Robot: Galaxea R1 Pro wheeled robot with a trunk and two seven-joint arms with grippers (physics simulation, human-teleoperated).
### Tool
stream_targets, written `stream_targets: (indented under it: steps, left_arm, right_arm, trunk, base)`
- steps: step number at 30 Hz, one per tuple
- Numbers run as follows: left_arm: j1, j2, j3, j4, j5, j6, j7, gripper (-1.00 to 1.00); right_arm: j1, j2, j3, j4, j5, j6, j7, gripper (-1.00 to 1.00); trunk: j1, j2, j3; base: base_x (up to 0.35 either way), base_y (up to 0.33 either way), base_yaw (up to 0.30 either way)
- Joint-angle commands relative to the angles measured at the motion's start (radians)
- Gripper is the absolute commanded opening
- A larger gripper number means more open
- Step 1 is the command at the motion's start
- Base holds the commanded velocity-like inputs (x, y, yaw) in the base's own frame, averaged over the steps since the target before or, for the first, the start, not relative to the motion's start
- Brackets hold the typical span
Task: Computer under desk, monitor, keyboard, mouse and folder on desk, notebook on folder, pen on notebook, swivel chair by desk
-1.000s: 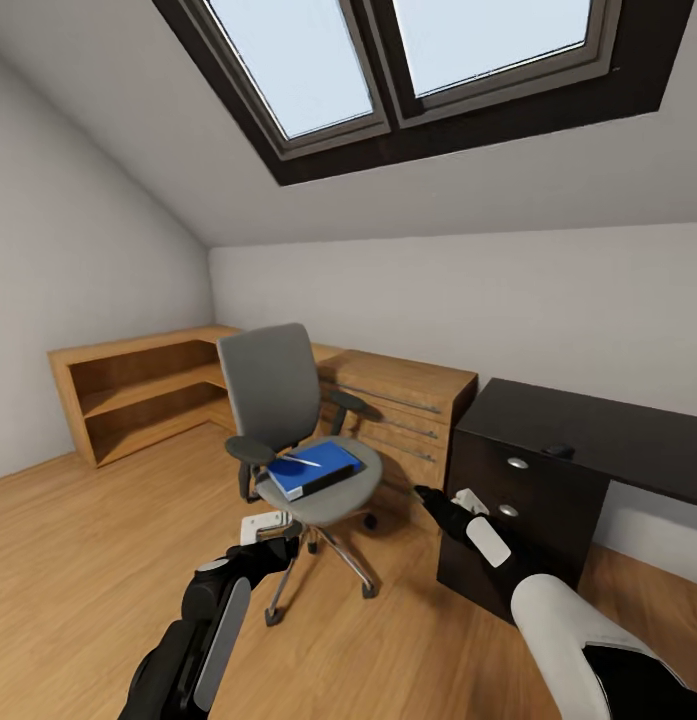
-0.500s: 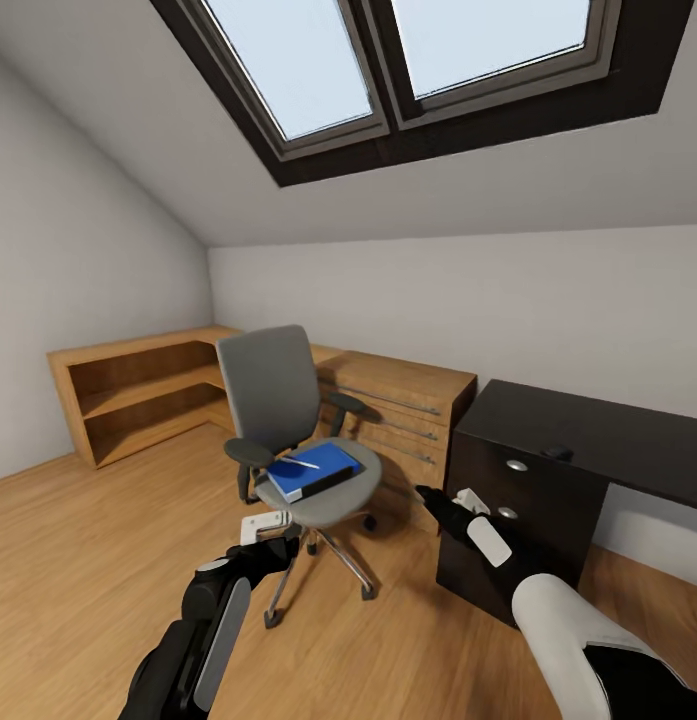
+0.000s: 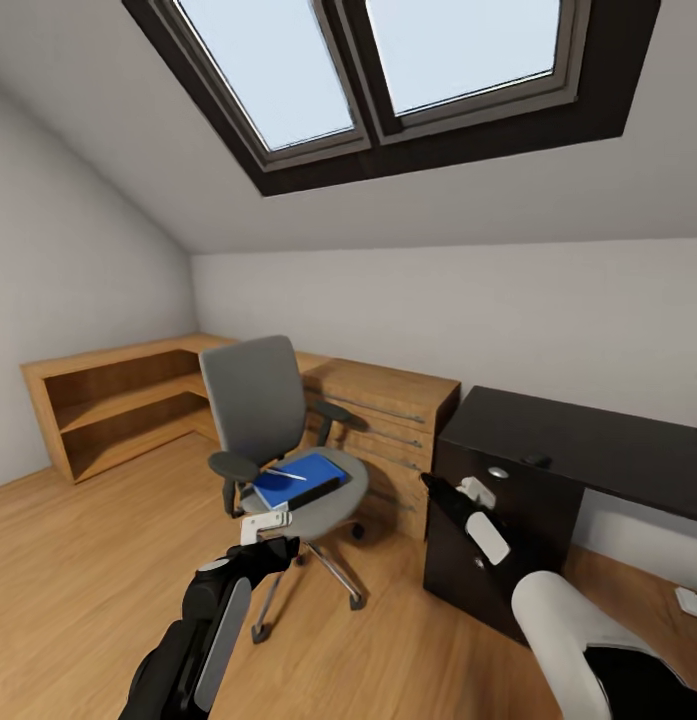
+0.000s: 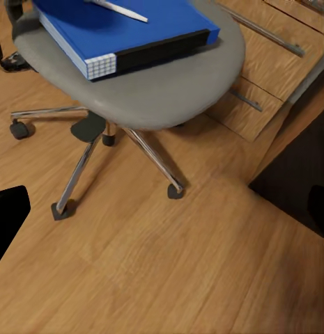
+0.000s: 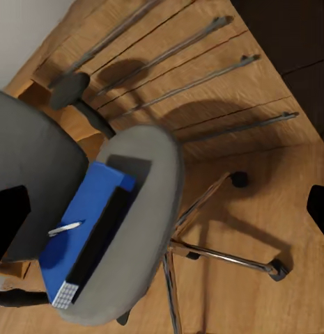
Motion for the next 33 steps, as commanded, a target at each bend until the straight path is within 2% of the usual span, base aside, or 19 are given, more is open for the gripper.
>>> stream_targets:
  steps: [1, 2, 3, 6, 9, 11, 20, 33]
  left_arm:
    - [0.0, 0.0, -0.001, -0.001, 0.01, 0.003, 0.009, 1.0]
    - [0.0, -0.001, -0.012, -0.002, 0.007, -0.004, 0.009, 1.0]
    - [-0.001, -0.001, -0.022, -0.002, 0.006, -0.01, 0.009, 1.0]
    - [-0.002, 0.001, -0.111, -0.002, 0.005, -0.072, 0.016, 1.0]
    - [-0.002, 0.003, -0.145, -0.002, 0.005, -0.104, 0.039, 1.0]
    - [-0.002, 0.003, -0.155, -0.002, 0.005, -0.112, 0.048, 1.0]
    - [-0.002, 0.004, -0.166, -0.003, 0.005, -0.12, 0.059, 1.0]
    - [-0.002, 0.004, -0.166, -0.003, 0.005, -0.121, 0.06, 1.0]
  right_arm:
    - [-0.001, 0.0, 0.014, -0.008, 0.017, -0.025, 0.001, 1.0]
    - [-0.001, -0.002, 0.044, -0.014, 0.062, -0.067, -0.013, 1.0]
    - [-0.001, -0.002, 0.051, -0.016, 0.079, -0.081, -0.021, 1.0]
    - [0.0, 0.001, 0.072, -0.022, 0.188, -0.157, -0.117, 1.0]
    - [0.0, 0.004, 0.079, -0.024, 0.257, -0.206, -0.208, 1.0]
    - [0.0, 0.005, 0.079, -0.025, 0.279, -0.225, -0.236, 1.0]
    - [-0.001, 0.002, 0.081, -0.025, 0.304, -0.245, -0.264, 1.0]
    - [-0.001, -0.002, 0.083, -0.02, 0.307, -0.245, -0.266, 1.0]
  trunk:
    - [-0.004, 0.007, 0.003]
    - [-0.008, 0.014, 0.007]
    - [-0.012, 0.021, 0.012]
    - [-0.023, 0.042, 0.025]
    - [-0.023, 0.042, 0.028]
    - [-0.023, 0.042, 0.03]
    - [-0.023, 0.042, 0.04]
    - [-0.023, 0.042, 0.054]
  base:
    - [0.0, 0.0, -0.178]
    - [0.0, 0.0, -0.168]
    - [0.0, 0.0, -0.166]
    - [0.0, 0.0, -0.164]
    - [0.0, 0.0, -0.174]
    - [0.0, 0.0, -0.182]
    - [0.052, 0.0, -0.193]
    - [0.294, 0.0, -0.201]
